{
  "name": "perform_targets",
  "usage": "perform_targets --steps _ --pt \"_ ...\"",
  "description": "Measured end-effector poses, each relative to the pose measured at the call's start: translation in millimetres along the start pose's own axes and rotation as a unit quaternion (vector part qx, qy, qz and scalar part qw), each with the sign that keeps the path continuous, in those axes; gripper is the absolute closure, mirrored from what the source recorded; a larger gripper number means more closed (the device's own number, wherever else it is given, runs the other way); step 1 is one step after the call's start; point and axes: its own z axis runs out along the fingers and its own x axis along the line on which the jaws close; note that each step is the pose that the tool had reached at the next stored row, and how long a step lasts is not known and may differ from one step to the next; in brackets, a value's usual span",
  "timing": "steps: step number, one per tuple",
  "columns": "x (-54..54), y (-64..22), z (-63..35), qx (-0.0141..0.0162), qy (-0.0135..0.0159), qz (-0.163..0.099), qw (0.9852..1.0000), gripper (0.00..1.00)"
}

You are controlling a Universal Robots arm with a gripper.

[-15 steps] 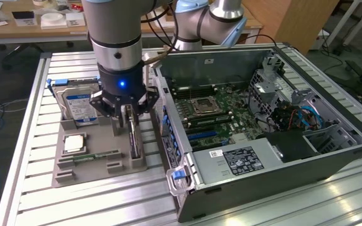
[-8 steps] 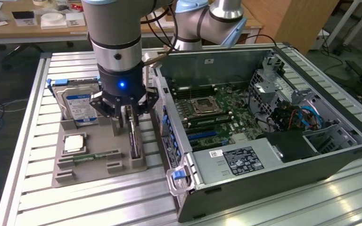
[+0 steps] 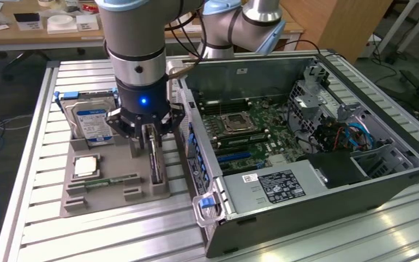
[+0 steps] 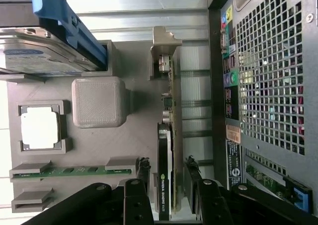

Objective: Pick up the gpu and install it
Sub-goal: 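Pick up the gpu and move the gpu toward the slot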

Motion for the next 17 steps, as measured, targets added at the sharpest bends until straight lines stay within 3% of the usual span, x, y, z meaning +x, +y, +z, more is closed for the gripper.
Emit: perform_targets --steps 17 --pt "1.0 6.5 21.4 0.0 0.0001 0.0 1.0 0.58"
